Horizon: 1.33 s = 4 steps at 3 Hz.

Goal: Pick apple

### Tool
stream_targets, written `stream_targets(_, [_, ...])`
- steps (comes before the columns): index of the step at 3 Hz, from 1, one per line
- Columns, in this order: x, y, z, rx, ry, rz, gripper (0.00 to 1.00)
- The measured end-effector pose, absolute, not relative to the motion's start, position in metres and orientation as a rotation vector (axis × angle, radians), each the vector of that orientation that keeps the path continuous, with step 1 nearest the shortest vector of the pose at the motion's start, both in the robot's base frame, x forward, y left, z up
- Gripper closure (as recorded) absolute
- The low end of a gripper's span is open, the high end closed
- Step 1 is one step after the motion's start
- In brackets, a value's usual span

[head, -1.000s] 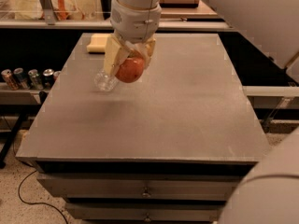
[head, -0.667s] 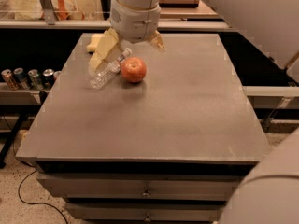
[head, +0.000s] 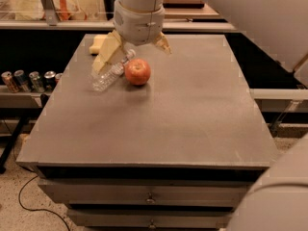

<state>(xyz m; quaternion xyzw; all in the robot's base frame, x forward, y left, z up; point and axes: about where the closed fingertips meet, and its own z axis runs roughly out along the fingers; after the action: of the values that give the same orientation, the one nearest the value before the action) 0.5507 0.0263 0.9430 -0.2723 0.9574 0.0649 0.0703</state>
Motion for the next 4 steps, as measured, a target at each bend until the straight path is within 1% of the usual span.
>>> stream_targets(3, [0.57,0.039,0.938,-0.762,2.96,-0.032,0.0])
stream_targets(4, [0.582,0.052,0.945,-0.762,2.944,-0.088,0.0])
